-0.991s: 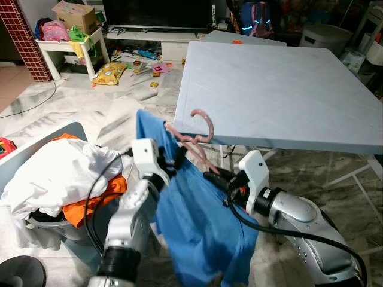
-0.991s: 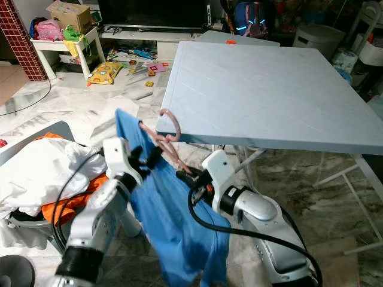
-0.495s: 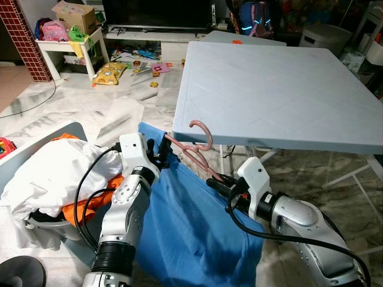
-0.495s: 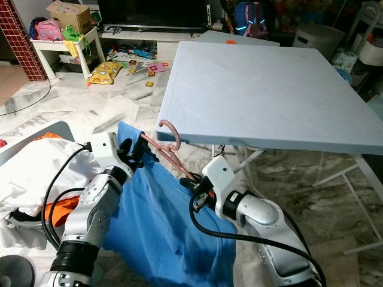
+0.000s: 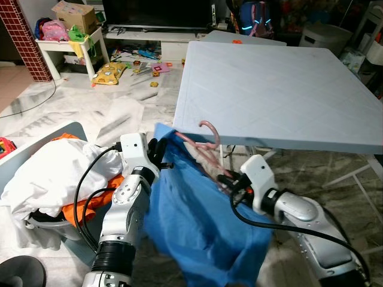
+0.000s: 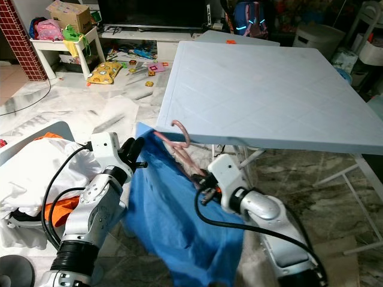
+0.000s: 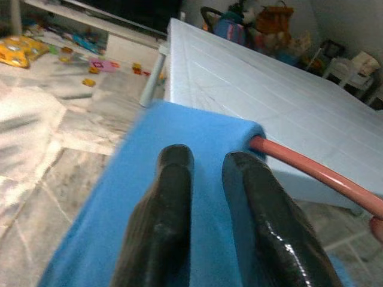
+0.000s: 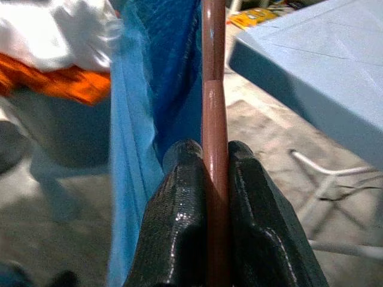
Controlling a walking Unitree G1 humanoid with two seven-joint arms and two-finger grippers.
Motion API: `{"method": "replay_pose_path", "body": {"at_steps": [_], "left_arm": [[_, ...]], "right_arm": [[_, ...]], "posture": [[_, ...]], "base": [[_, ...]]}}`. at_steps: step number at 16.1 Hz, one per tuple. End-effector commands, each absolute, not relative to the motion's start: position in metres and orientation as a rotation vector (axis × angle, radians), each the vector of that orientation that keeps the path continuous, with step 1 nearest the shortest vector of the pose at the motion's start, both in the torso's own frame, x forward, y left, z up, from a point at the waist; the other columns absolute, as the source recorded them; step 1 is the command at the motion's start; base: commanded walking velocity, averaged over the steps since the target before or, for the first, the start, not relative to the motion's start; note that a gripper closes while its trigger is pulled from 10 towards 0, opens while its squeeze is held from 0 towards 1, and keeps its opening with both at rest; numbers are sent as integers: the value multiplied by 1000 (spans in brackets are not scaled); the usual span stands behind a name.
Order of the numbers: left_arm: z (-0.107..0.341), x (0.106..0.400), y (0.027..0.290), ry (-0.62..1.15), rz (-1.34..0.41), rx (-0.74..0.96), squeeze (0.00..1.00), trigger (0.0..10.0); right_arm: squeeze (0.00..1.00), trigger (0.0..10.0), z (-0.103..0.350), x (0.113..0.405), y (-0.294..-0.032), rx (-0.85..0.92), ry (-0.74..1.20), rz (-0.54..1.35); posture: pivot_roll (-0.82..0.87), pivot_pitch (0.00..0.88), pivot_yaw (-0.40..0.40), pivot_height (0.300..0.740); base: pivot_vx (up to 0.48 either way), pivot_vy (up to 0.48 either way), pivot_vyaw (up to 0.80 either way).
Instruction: Hang hanger
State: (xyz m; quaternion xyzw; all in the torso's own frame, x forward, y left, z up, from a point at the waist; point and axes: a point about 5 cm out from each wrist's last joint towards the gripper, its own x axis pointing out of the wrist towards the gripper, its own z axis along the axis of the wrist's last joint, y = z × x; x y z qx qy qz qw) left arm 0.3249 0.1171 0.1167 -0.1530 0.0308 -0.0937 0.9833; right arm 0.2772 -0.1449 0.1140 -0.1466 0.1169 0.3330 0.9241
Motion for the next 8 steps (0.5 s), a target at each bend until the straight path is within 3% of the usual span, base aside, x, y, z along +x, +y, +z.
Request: {"method": "replay_pose_path", "body": {"at_steps": [1,8], "left_arm": [[122,328,121,41,-173,-288,0,0],[122,332,133,37,-126,-266,0,0]], "right_arm": [[0,10000,119,282,-155,-327,213,641],[0,10000,128,269,-183,-361,210,758]], "posture": [[-147,0,-34,740],[-167,0,-27,740]], "base": [[0,0,0],[0,0,0]]}}
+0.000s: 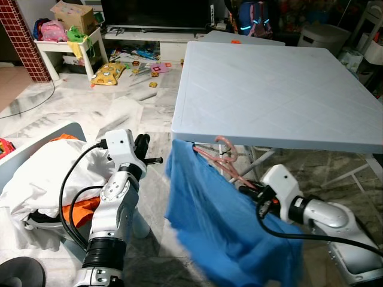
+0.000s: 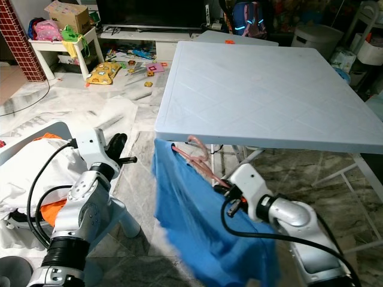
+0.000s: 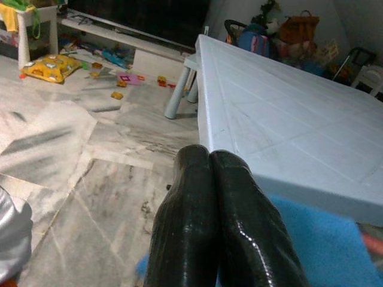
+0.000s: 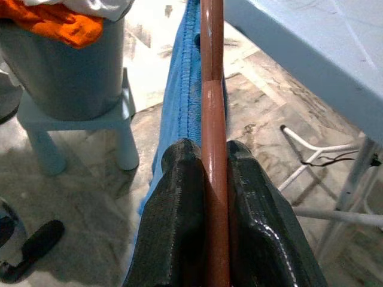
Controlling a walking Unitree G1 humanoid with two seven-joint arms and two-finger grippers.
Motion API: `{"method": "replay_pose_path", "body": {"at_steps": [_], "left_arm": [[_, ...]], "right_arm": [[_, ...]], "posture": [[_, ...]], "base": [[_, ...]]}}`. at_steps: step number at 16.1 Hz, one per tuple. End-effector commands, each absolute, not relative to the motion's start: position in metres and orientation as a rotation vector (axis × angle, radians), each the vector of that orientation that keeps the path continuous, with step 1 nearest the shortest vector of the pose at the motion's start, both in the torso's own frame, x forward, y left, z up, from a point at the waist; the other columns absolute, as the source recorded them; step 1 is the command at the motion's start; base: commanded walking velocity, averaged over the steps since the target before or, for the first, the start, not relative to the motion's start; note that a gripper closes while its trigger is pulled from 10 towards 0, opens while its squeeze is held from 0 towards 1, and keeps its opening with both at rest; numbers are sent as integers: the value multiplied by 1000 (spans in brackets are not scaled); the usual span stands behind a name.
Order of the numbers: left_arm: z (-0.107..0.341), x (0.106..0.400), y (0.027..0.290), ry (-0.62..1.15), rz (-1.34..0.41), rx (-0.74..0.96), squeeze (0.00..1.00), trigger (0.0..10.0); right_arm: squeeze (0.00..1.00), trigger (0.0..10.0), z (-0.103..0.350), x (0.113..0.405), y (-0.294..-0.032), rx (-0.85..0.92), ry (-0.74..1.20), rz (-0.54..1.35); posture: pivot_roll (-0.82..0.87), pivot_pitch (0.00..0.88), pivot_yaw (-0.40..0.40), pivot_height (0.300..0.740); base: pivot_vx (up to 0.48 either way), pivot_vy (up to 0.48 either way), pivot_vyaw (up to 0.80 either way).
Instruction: Hang hanger
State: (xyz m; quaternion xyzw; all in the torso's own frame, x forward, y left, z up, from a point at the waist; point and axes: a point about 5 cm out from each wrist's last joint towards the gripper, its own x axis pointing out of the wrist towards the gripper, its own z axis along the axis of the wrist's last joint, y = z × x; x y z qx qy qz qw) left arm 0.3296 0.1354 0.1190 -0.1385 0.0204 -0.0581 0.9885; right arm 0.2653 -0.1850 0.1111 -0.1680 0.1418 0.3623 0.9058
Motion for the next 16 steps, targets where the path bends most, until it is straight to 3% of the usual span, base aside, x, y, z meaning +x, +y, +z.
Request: {"method": "replay_pose_path", "body": {"at_steps": [1,2,3,4,5,12,13,16], "left_arm": [[121,331,128,42,-138,-271,0,0],[121,329,113,51,-187,-284,0,8235],[122,327,103,51,-222,-292,220,10000],[124,323,89,43,-279,-287,835,10000],[125,322,85,38,-301,-282,1000,10000],[129,326,85,17,-307,-217,1000,10000],[128,328,87,24,-296,-213,0,10000],[129,327,87,22,-297,-223,0,10000]], "right_arm": [[0,10000,131,272,-184,-368,196,737],[0,10000,137,279,-179,-322,161,693],[0,10000,141,281,-173,-298,137,684],[0,10000,145,281,-162,-266,113,699],[0,10000,147,280,-158,-255,110,719],[0,10000,148,266,-142,-218,121,824],[0,10000,148,264,-138,-214,123,848],[0,10000,145,261,-136,-220,132,872]], "posture": [[-167,0,-27,740],[-164,0,-27,740],[-161,0,-28,740],[-159,0,-29,740],[-157,0,-31,740],[-164,0,-27,740],[-164,0,-27,740],[-160,0,-28,740]], "base": [[0,0,0],[0,0,0],[0,0,0],[0,0,0],[0,0,0],[0,0,0],[0,0,0],[0,0,0]]}}
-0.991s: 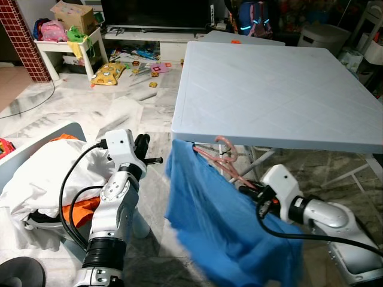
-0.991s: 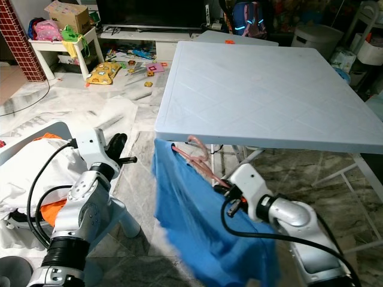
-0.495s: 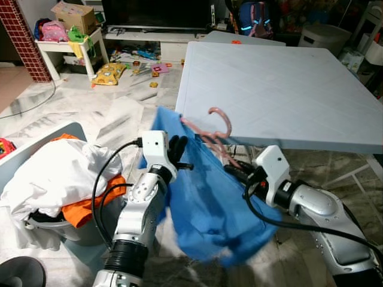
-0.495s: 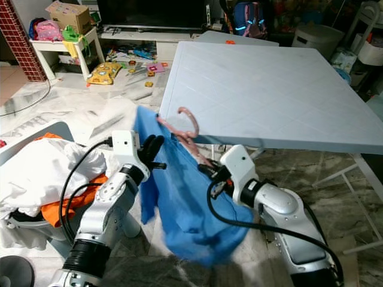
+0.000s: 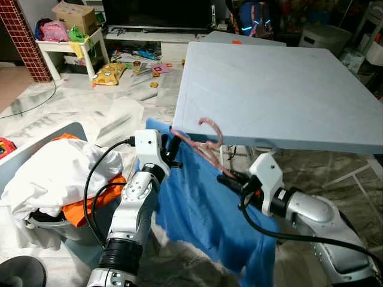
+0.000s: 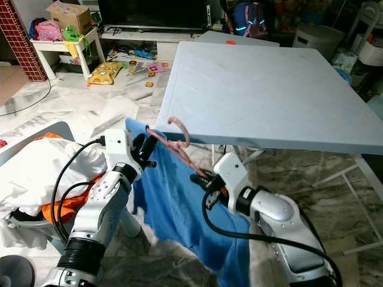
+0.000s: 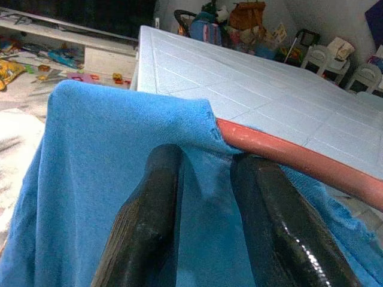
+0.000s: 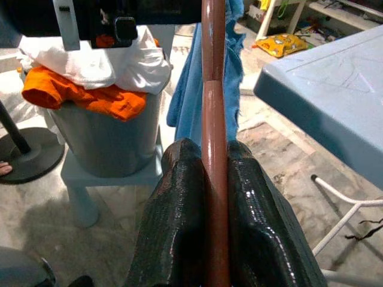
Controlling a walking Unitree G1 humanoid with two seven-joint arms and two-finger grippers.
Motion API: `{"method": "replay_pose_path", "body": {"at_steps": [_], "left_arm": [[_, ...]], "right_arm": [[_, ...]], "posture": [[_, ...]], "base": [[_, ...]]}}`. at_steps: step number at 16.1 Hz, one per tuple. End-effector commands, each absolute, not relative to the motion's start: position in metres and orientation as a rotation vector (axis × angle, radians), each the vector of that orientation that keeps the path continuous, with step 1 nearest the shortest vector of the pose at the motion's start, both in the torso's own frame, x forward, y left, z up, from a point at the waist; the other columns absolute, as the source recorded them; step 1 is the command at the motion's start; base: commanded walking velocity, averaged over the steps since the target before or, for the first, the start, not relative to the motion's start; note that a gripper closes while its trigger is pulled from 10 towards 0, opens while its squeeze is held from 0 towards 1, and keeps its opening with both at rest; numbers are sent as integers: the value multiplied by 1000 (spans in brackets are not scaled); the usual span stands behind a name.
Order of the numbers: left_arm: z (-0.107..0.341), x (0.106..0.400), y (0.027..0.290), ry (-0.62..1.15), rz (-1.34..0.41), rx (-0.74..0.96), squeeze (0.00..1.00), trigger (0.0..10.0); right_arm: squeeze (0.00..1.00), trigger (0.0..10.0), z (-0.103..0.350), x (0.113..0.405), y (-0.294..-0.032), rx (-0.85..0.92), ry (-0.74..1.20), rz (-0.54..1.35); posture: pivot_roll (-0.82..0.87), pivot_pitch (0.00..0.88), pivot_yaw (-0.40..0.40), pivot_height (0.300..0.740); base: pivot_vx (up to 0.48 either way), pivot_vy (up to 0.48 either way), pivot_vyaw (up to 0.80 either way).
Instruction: Hang hanger
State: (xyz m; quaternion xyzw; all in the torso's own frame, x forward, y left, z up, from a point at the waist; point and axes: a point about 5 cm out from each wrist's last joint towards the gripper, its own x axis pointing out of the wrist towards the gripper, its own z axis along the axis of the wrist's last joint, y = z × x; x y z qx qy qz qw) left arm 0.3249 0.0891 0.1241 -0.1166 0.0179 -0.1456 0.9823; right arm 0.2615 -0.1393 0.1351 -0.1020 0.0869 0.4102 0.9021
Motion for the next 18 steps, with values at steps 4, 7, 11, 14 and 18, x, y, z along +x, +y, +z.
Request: {"method": "replay_pose_path", "body": {"at_steps": [4,7,11,14,18], "left_arm": [[124,330,89,51,-278,-222,0,10000],[117,332,100,82,-229,-226,0,0],[115,336,114,91,-178,-211,0,0],[116,335,115,90,-179,-210,0,0],[113,333,115,100,-180,-212,0,0]], "right_arm": [[0,10000,149,252,-124,-186,131,955],[0,10000,147,245,-129,-190,154,986],[0,10000,145,244,-138,-209,186,983],[0,10000,145,251,-138,-218,175,941],[0,10000,142,262,-145,-264,178,839]], "posture": [[-161,0,-28,740],[-170,0,-25,740],[-169,0,-27,740],[-164,0,-28,740],[-163,0,-31,740]], "base": [[0,0,0],[0,0,0],[0,0,0],[0,0,0],[0,0,0]]}}
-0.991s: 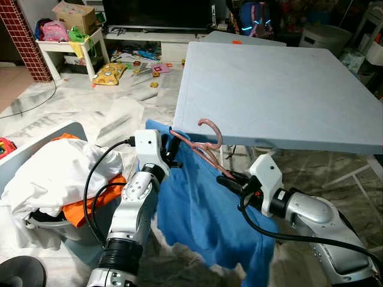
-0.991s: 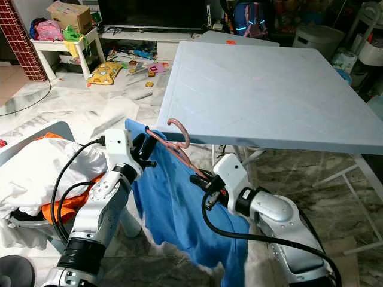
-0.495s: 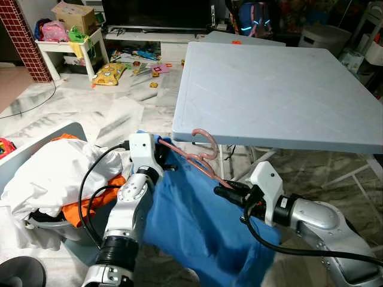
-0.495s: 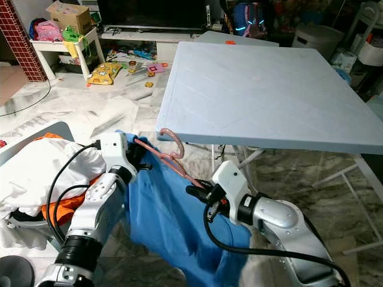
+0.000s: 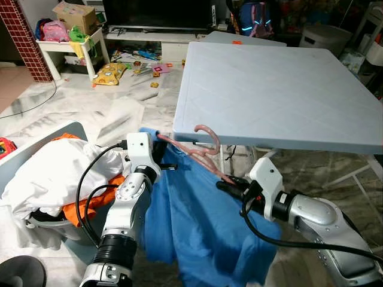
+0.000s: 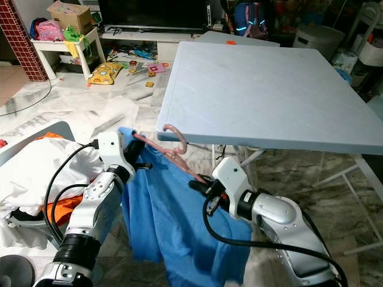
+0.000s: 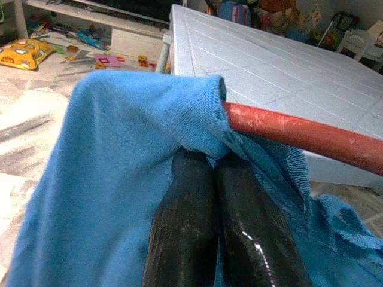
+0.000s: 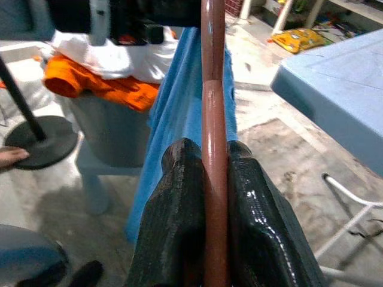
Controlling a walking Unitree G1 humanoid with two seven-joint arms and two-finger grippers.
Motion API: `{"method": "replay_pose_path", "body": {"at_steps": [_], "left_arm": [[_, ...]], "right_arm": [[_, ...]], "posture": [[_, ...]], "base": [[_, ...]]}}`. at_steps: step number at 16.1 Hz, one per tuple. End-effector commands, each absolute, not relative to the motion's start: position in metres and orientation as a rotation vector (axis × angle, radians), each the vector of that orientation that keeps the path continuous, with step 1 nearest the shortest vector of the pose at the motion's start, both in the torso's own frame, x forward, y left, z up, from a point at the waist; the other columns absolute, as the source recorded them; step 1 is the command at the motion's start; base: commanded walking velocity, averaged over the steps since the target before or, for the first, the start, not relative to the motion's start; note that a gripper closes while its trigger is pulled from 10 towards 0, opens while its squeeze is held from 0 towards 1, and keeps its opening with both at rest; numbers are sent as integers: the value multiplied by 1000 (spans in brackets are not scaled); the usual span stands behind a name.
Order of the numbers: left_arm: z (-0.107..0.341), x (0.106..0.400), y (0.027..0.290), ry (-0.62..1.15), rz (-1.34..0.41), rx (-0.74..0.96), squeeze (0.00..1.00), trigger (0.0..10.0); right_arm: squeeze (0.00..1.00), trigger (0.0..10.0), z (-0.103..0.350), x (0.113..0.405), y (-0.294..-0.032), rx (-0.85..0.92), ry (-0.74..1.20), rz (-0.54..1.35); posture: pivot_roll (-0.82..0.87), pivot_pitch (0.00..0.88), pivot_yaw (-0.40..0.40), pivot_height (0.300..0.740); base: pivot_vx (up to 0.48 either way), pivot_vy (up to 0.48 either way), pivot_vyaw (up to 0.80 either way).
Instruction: Hang hanger
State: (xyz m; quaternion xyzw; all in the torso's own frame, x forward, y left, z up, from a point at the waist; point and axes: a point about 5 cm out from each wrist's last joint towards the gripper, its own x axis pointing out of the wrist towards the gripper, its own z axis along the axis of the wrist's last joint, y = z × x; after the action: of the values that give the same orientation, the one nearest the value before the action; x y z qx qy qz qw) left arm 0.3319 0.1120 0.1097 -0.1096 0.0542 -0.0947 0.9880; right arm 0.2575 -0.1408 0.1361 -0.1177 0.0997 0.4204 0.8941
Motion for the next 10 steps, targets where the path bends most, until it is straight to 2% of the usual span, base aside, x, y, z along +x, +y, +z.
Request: {"method": "replay_pose_path", "body": {"at_steps": [1,3,5,10], "left_arm": [[113,332,114,101,-181,-213,0,0],[113,331,112,101,-186,-216,0,0],[112,331,116,102,-169,-210,0,0],[116,337,141,76,-42,-178,0,0]], "right_arm": [[0,10000,141,267,-148,-270,183,794],[0,10000,138,275,-156,-298,199,714],[0,10000,137,275,-157,-302,204,716],[0,10000,134,274,-170,-319,229,732]], "posture": [[-163,0,-30,740],[-161,0,-31,740],[-162,0,-31,740],[-166,0,-29,740]], "base": [[0,0,0],[0,0,0],[0,0,0],[0,0,0]]}}
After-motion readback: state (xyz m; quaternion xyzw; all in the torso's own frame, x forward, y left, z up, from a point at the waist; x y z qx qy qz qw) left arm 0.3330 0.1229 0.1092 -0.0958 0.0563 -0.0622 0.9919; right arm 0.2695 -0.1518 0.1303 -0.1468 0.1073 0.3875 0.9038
